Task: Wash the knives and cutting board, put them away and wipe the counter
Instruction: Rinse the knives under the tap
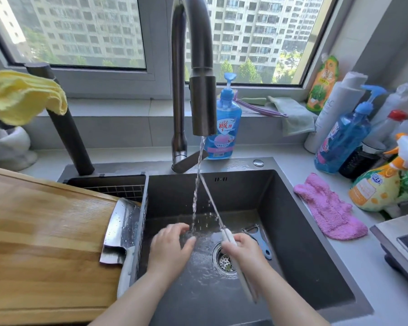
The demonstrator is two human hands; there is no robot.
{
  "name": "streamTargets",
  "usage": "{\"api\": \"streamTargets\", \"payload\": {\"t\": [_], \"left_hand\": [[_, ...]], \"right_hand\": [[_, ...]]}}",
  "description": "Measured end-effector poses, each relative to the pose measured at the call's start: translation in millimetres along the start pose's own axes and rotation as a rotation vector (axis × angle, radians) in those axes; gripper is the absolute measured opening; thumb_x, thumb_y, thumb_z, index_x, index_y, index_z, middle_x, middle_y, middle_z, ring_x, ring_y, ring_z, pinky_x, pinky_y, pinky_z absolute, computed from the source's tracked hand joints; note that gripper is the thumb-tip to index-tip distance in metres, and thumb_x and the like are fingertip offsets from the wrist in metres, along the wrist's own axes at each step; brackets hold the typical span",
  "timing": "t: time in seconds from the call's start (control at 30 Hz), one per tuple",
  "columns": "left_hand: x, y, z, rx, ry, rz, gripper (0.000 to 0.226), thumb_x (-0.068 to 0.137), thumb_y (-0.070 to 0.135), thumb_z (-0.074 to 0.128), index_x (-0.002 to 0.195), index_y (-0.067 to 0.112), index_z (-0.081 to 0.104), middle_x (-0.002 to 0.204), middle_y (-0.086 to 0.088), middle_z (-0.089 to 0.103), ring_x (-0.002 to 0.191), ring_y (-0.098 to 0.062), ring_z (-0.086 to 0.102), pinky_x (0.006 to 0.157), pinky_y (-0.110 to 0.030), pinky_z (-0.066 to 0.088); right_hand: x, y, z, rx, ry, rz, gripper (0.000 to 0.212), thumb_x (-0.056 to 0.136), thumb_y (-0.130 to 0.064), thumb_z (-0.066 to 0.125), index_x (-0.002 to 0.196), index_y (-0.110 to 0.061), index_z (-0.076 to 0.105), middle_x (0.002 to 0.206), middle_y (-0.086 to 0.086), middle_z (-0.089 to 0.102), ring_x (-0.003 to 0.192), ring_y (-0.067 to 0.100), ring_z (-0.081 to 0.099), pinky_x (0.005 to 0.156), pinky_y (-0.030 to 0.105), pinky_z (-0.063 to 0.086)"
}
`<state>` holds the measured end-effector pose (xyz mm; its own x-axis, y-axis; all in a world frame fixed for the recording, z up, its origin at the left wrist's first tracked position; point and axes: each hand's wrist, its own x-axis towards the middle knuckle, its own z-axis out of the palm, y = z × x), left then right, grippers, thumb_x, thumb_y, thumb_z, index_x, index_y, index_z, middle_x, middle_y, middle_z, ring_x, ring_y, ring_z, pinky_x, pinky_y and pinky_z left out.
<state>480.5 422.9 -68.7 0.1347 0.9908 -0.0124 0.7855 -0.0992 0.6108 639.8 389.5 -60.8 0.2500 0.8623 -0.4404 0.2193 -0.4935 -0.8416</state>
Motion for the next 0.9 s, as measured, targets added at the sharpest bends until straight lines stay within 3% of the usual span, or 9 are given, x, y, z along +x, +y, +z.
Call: {"api": "streamTargets", "payload": {"t": [0.1, 0.23, 0.33, 0.47, 0.6, 0.67, 0.73, 0.8, 0.9], "left_hand": [[-11, 11, 3, -0.111, -0.200, -0.024, 0.029, 0.090, 0.038, 0.050, 0.114, 0.023, 0.053, 0.106, 0.007, 0.057, 0.098, -0.011, 0.053, 0.088, -0.024, 0.039], [-25, 23, 10, -0.164, -0.436, -0.056, 0.034, 0.086, 0.044, 0.053, 0.115, 0.028, 0.046, 0.095, 0.010, 0.054, 0.089, -0.013, 0.054, 0.078, -0.026, 0.042], [-26, 25, 5, -0.191, -0.379, -0.119, 0.026, 0.081, 0.036, 0.058, 0.100, 0.029, 0.042, 0.090, 0.009, 0.055, 0.083, -0.015, 0.054, 0.064, -0.025, 0.038], [-23, 20, -8, -0.062, -0.272, -0.113, 0.018, 0.081, 0.033, 0.055, 0.097, 0.028, 0.047, 0.102, 0.004, 0.062, 0.098, -0.020, 0.058, 0.066, -0.025, 0.035], [-15, 8, -33, 0.093, -0.217, -0.092, 0.016, 0.079, 0.036, 0.059, 0.086, 0.035, 0.045, 0.086, 0.011, 0.052, 0.086, -0.015, 0.051, 0.063, -0.024, 0.035], [-11, 0, -44, 0.176, -0.192, -0.083, 0.015, 0.079, 0.036, 0.060, 0.087, 0.037, 0.047, 0.084, 0.012, 0.051, 0.083, -0.012, 0.048, 0.062, -0.024, 0.034], [-8, -7, -51, 0.215, -0.176, -0.073, 0.015, 0.078, 0.035, 0.059, 0.087, 0.038, 0.048, 0.085, 0.012, 0.053, 0.082, -0.012, 0.049, 0.064, -0.024, 0.035], [-6, -11, -56, 0.222, -0.164, -0.061, 0.014, 0.079, 0.033, 0.058, 0.087, 0.038, 0.048, 0.083, 0.012, 0.054, 0.080, -0.011, 0.050, 0.062, -0.024, 0.035], [-5, -19, -64, 0.249, -0.132, -0.044, 0.012, 0.080, 0.034, 0.057, 0.088, 0.039, 0.049, 0.076, 0.014, 0.051, 0.079, -0.009, 0.050, 0.057, -0.021, 0.033]], "right_hand": [[-4, 3, 10, 0.387, -0.033, 0.062, 0.014, 0.092, -0.011, 0.048, 0.085, -0.008, 0.059, 0.073, -0.001, 0.061, 0.068, 0.012, 0.052, 0.060, 0.023, 0.040], [-7, -5, 20, 0.738, -0.106, 0.113, 0.018, 0.097, -0.012, 0.038, 0.095, -0.009, 0.056, 0.091, 0.003, 0.067, 0.080, 0.020, 0.060, 0.070, 0.032, 0.047], [-8, -8, 26, 0.672, -0.169, 0.064, 0.017, 0.098, -0.014, 0.038, 0.098, -0.012, 0.055, 0.094, 0.001, 0.068, 0.084, 0.019, 0.062, 0.074, 0.033, 0.048], [-9, -11, 35, 0.422, -0.292, -0.012, 0.021, 0.098, -0.017, 0.037, 0.097, -0.019, 0.058, 0.096, -0.005, 0.070, 0.098, 0.012, 0.062, 0.096, 0.035, 0.042], [-2, -12, 34, 0.321, -0.077, -0.018, 0.035, 0.096, -0.023, 0.044, 0.130, -0.016, 0.044, 0.130, 0.003, 0.050, 0.108, 0.014, 0.051, 0.091, 0.026, 0.038], [2, -4, 30, 0.039, 0.134, -0.204, 0.053, 0.094, -0.017, 0.047, 0.143, -0.017, 0.027, 0.145, 0.001, 0.033, 0.125, 0.014, 0.038, 0.102, 0.026, 0.033], [7, 1, 30, -0.494, 0.248, -0.597, 0.060, 0.084, -0.013, 0.055, 0.140, -0.016, 0.032, 0.147, 0.005, 0.036, 0.131, 0.016, 0.031, 0.110, 0.032, 0.032], [15, 7, 35, -0.944, 0.156, -0.852, 0.070, 0.061, -0.028, 0.060, 0.128, -0.017, 0.042, 0.132, 0.004, 0.056, 0.125, 0.017, 0.040, 0.110, 0.034, 0.027], [26, -3, 33, -1.230, -0.017, -0.819, 0.079, 0.059, -0.037, 0.057, 0.132, -0.016, 0.038, 0.134, -0.001, 0.055, 0.126, 0.017, 0.050, 0.113, 0.028, 0.001]]}}
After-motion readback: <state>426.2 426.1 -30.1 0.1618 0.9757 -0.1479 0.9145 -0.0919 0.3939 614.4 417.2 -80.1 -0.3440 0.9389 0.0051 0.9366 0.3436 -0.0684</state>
